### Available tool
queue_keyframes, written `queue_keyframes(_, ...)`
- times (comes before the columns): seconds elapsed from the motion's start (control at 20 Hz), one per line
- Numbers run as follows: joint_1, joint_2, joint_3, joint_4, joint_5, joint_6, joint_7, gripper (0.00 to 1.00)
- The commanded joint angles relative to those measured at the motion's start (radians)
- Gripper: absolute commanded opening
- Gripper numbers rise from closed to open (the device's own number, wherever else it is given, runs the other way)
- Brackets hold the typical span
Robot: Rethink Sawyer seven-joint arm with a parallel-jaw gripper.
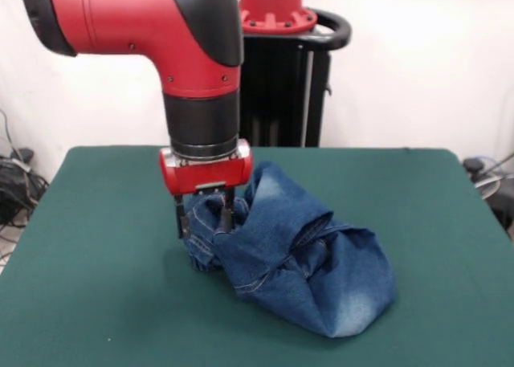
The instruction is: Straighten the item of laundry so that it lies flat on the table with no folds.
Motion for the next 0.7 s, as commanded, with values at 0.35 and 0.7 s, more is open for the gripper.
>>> queue_keyframes(0.35, 0.144, 0.127, -0.034, -0.080, -0.026, -0.048, 0.117, 1.00)
queue_keyframes(0.7, 0.183, 0.139, -0.078, -0.065, -0.028, -0.109, 0.158, 1.00)
